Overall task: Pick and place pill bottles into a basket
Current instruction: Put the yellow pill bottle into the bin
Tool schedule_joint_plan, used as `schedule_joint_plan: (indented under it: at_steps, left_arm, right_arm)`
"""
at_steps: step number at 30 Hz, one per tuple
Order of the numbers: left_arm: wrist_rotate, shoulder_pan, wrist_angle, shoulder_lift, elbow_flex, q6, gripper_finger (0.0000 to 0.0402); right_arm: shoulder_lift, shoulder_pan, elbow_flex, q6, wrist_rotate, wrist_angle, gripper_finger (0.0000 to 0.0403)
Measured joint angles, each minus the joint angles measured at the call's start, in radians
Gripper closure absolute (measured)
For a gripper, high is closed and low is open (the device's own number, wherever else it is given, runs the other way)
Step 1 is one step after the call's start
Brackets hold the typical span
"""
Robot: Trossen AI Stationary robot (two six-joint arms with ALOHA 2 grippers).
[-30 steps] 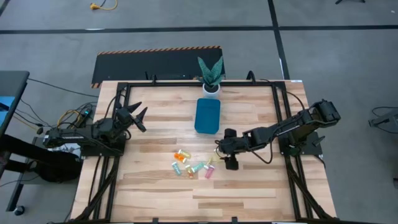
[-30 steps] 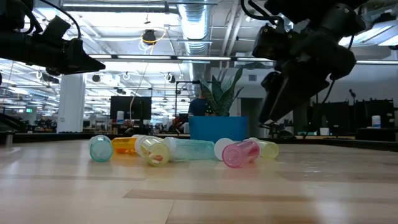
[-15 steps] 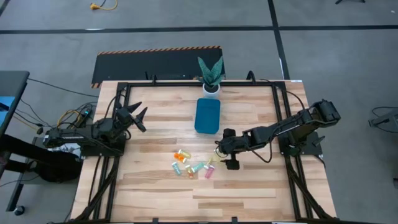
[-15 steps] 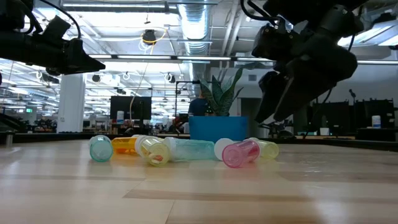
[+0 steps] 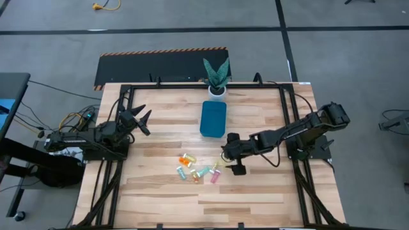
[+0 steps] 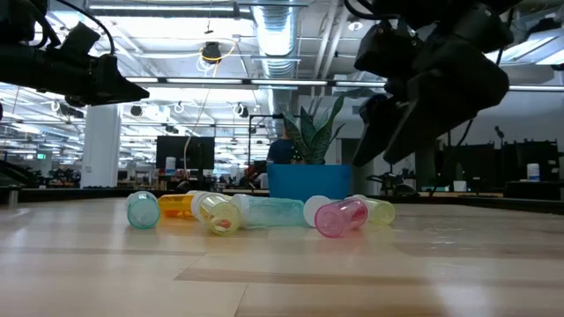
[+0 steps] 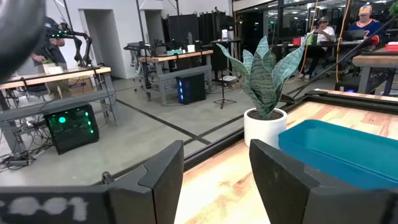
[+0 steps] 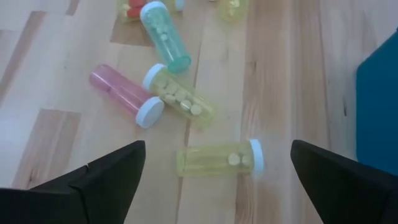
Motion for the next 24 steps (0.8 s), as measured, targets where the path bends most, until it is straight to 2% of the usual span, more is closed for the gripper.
schedule_joint_plan:
  at_steps: [16,24]
  left_arm:
    - [0.0,0.0,0.0,0.0,0.0,0.0,0.0226]
    - [0.0,0.0,0.0,0.0,0.0,0.0,0.0226]
  right_arm:
    - [0.001,0.0,0.0,0.001,-0.024,-0.007,0.0006]
    - [0.147,0.0,0.028,-0.025,-0.026,-0.002,0.0006]
